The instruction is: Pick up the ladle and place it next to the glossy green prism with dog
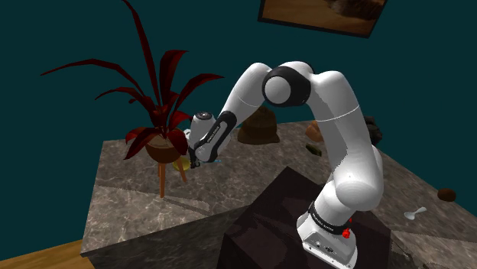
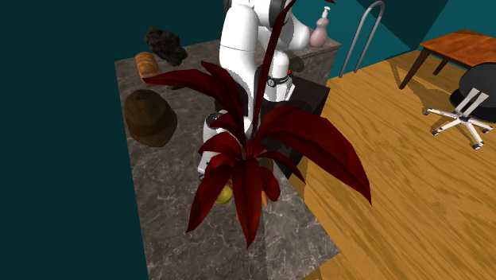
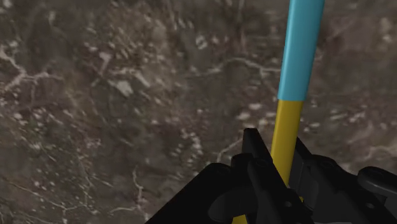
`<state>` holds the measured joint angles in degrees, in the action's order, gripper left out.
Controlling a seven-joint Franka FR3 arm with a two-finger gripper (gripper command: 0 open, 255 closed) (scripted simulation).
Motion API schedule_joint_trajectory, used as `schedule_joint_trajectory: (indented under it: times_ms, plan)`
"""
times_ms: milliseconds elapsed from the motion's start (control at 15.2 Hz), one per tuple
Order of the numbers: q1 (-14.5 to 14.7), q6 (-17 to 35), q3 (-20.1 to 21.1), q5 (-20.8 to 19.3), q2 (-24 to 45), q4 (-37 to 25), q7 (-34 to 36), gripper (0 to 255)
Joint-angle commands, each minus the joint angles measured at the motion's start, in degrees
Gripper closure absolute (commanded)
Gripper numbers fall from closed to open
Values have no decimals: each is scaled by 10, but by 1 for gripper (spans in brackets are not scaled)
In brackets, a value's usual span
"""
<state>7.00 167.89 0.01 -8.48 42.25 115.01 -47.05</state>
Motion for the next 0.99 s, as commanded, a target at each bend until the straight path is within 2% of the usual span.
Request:
schedule_joint_trajectory:
  times_ms: [0,924]
  plan:
    - [-2,2,-3,0,2,-1,0,255]
    - [-11,-55,9,6,-86,30,-9,255]
